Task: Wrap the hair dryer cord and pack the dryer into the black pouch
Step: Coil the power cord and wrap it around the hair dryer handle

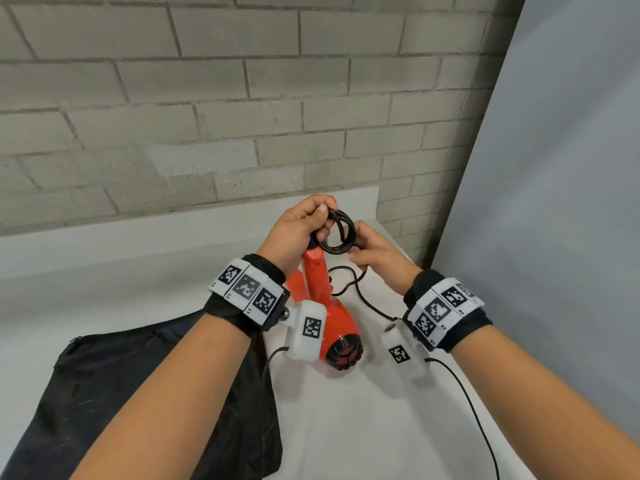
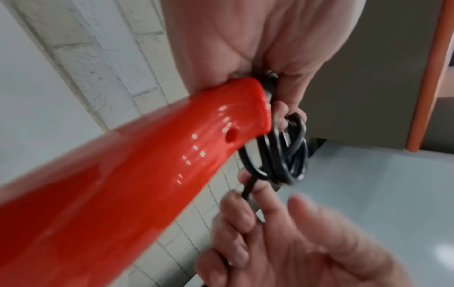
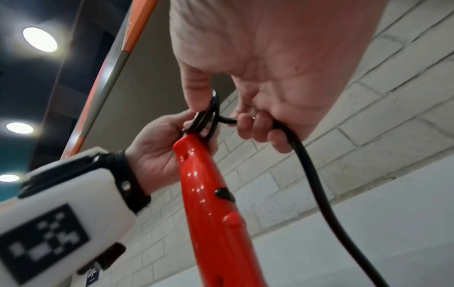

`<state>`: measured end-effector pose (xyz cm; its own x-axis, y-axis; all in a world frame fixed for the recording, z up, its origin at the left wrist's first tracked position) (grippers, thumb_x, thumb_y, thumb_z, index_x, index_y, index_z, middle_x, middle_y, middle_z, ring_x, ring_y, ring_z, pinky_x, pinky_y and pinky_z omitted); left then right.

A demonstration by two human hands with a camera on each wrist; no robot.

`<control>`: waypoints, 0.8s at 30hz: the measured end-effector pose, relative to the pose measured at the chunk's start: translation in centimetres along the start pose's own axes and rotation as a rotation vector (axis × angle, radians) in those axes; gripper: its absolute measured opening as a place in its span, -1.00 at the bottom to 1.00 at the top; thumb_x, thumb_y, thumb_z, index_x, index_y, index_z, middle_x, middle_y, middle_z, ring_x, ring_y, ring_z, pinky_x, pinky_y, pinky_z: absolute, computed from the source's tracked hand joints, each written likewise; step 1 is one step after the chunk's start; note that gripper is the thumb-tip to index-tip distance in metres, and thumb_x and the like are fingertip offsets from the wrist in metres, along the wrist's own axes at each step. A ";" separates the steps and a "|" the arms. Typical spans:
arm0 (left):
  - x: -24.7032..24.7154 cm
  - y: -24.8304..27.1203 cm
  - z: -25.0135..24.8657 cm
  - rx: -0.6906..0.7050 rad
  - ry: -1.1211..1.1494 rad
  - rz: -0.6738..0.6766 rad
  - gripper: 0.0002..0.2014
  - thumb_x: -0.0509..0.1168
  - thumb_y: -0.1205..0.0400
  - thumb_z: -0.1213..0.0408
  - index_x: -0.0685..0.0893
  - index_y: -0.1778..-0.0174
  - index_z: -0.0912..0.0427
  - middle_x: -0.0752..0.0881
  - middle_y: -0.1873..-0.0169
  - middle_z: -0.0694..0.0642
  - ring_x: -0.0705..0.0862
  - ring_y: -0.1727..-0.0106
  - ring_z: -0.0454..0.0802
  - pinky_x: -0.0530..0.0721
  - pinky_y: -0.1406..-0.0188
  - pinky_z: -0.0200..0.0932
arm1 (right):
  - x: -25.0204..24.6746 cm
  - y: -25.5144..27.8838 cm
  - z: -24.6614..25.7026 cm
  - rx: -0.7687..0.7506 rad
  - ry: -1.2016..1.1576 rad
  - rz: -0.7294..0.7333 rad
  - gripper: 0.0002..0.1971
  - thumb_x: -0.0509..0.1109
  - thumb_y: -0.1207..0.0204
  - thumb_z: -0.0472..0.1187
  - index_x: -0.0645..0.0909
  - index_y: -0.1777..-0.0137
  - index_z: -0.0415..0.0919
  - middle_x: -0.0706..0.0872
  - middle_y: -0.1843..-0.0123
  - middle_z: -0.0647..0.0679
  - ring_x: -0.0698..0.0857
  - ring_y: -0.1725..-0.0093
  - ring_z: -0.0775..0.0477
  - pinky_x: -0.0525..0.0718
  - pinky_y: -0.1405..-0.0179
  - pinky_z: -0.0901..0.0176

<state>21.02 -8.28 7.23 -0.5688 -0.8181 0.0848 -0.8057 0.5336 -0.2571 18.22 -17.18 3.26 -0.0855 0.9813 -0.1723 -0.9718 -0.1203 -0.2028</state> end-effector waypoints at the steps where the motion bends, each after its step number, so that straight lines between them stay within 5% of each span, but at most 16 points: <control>1: -0.2 0.0 0.0 -0.007 0.007 0.006 -0.72 0.02 -0.69 0.42 0.57 0.23 0.10 0.53 0.59 -0.16 0.39 0.59 -0.26 0.36 0.41 -0.33 | -0.4 0.1 -0.1 0.022 0.046 0.000 -0.80 0.22 -0.41 -0.39 0.49 -0.03 -0.26 0.55 0.29 0.11 0.44 0.48 0.31 0.37 0.43 0.47; 5: -0.1 0.3 -0.2 -0.018 -0.044 0.026 -0.72 0.03 -0.69 0.33 0.59 0.25 0.12 0.50 0.52 -0.05 0.37 0.60 -0.27 0.35 0.44 -0.38 | -1.9 -0.4 0.7 -0.020 0.389 -0.090 -0.77 0.18 -0.62 -0.35 0.62 0.15 -0.12 0.64 0.33 -0.07 0.55 0.32 0.06 0.49 0.20 0.27; 9: 0.2 0.4 -0.8 0.023 -0.174 0.023 -0.76 0.08 -0.68 0.33 0.58 0.25 0.13 0.40 0.44 0.06 0.35 0.62 -0.28 0.32 0.57 -0.50 | -3.4 -1.0 2.7 -0.055 0.539 -0.271 -0.85 0.26 -0.56 -0.34 0.66 0.12 -0.25 0.52 0.41 0.10 0.45 0.44 0.25 0.43 0.38 0.57; 12: 0.2 0.4 -0.8 -0.003 -0.183 0.043 -0.83 0.10 -0.67 0.36 0.57 0.11 0.08 0.41 0.41 0.04 0.37 0.62 -0.28 0.34 0.56 -0.49 | -4.0 -1.3 4.7 -0.085 0.631 -0.336 -0.85 0.29 -0.55 -0.33 0.68 0.05 -0.37 0.60 0.33 0.00 0.48 0.37 0.20 0.44 0.31 0.53; 15: 0.4 0.4 -0.7 -0.039 -0.262 0.080 -0.83 0.16 -0.64 0.38 0.54 -0.11 0.11 0.42 0.41 -0.02 0.42 0.61 -0.29 0.39 0.55 -0.47 | -4.5 -1.2 7.2 -0.149 0.710 -0.423 -0.83 0.29 -0.54 -0.32 0.68 0.04 -0.38 0.72 0.12 -0.25 0.60 0.17 -0.05 0.50 0.06 0.18; 18: 0.9 0.3 -0.6 -0.081 -0.336 0.094 -0.74 0.18 -0.64 0.35 0.52 -0.24 0.14 0.42 0.44 -0.04 0.43 0.61 -0.30 0.40 0.57 -0.48 | -4.1 -0.8 9.3 -0.243 0.795 -0.484 -0.84 0.27 -0.54 -0.32 0.67 0.05 -0.38 0.68 0.07 -0.28 0.59 0.07 -0.15 0.41 0.09 0.31; 24: 1.8 0.1 -0.4 -0.072 -0.407 0.121 -0.89 0.19 -0.65 0.22 0.62 0.10 0.00 0.49 0.42 0.11 0.43 0.48 -0.13 0.38 0.56 -0.34 | -2.1 1.0 11.4 -0.390 0.706 -0.493 -0.87 0.27 -0.50 -0.38 0.65 0.16 -0.39 0.55 0.22 -0.11 0.51 0.22 0.04 0.41 0.26 0.47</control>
<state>19.89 -9.63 7.75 -0.5599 -0.7590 -0.3322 -0.7550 0.6326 -0.1728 14.89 -17.63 14.38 0.5925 0.6328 -0.4985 -0.7096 0.1170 -0.6948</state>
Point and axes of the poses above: each hand's wrist, its own y-axis away from the middle knuckle, its own x-axis out of the palm, z = x × y, the point moved 9 cm from there along -y, towards the middle knuckle
